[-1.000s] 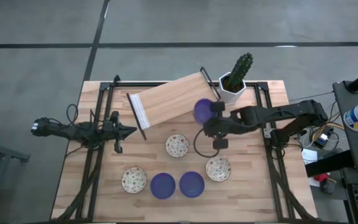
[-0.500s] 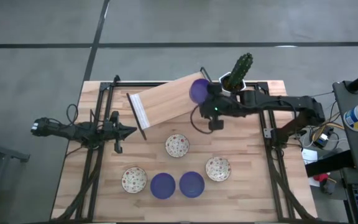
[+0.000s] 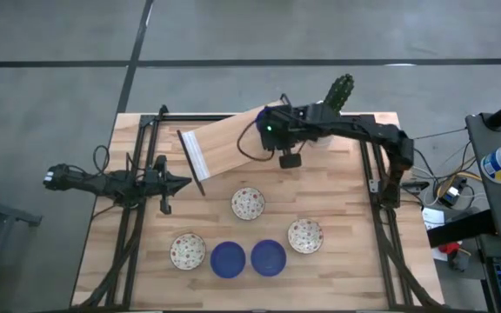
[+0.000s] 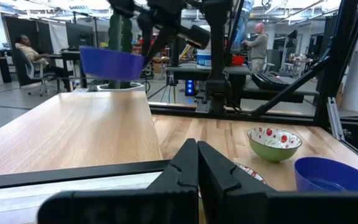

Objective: Pick & Place Mini bowls
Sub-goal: Put the top blue bowl on the shelf, then stack the right blue bowl on top of the blue bowl on the shelf

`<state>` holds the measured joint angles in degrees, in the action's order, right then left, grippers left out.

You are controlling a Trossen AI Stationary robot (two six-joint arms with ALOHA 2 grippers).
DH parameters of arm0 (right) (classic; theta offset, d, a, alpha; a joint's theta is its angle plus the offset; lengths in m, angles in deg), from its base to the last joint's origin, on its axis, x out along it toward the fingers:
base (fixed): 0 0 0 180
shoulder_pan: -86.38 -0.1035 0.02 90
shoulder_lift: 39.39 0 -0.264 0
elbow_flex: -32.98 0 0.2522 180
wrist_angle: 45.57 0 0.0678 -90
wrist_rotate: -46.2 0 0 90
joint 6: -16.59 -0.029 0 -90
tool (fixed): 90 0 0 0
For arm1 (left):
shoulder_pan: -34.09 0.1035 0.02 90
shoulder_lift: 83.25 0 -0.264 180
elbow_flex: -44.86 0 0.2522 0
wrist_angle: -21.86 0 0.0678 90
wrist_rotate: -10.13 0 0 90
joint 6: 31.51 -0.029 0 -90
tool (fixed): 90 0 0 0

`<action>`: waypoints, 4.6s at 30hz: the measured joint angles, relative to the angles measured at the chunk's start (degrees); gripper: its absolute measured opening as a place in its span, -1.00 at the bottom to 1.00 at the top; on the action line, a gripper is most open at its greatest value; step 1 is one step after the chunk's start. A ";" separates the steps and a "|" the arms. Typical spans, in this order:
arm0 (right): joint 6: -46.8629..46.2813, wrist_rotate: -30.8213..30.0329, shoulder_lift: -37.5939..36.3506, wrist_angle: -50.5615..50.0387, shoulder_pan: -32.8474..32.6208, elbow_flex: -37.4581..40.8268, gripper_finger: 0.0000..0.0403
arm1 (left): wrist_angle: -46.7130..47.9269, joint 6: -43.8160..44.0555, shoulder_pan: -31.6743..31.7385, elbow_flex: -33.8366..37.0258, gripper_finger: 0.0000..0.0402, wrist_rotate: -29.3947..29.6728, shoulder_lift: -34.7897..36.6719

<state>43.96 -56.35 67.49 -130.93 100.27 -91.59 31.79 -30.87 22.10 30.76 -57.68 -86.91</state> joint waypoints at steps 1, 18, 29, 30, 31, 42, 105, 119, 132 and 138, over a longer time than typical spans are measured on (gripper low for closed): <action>-0.06 2.15 0.99 -0.57 0.89 -1.26 -0.96 | 0.00 0.00 0.01 -0.01 -1.00 0.00 -0.01; -0.14 2.35 7.58 -6.68 6.60 -6.36 -0.96 | 0.00 0.00 0.00 0.00 -1.00 0.00 -0.02; -1.13 5.56 7.58 -5.98 6.55 -6.10 -0.96 | 0.00 0.00 0.00 0.00 -1.00 0.00 -0.02; -1.50 5.57 7.58 -5.97 6.54 -6.07 -0.96 | 0.00 0.00 0.00 0.00 -1.00 0.00 -0.02; -1.71 5.56 7.58 -5.88 6.53 -6.07 -0.96 | 0.00 0.00 0.01 -0.01 -1.00 -0.01 -0.02; -3.19 5.11 7.60 -5.46 6.52 -6.07 -0.82 | 0.00 0.00 0.00 0.00 -1.00 0.01 -0.02; -29.11 8.12 9.79 10.68 -44.22 3.90 -0.59 | 0.00 0.00 0.00 0.00 -1.00 0.01 -0.02; -30.67 8.19 9.76 26.45 -47.85 17.15 -0.61 | -0.02 0.00 0.00 0.00 -1.00 0.01 -0.02; -34.51 8.56 9.70 27.48 -49.21 19.57 -0.62 | -0.02 0.00 0.02 0.00 -1.00 -0.01 -0.02; -34.72 8.03 9.76 27.55 -49.13 19.93 -0.60 | -0.02 0.00 0.00 0.00 -1.00 0.00 -0.02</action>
<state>9.24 -48.32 77.25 -103.38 51.14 -71.66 31.76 -30.87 22.10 30.76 -57.69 -86.93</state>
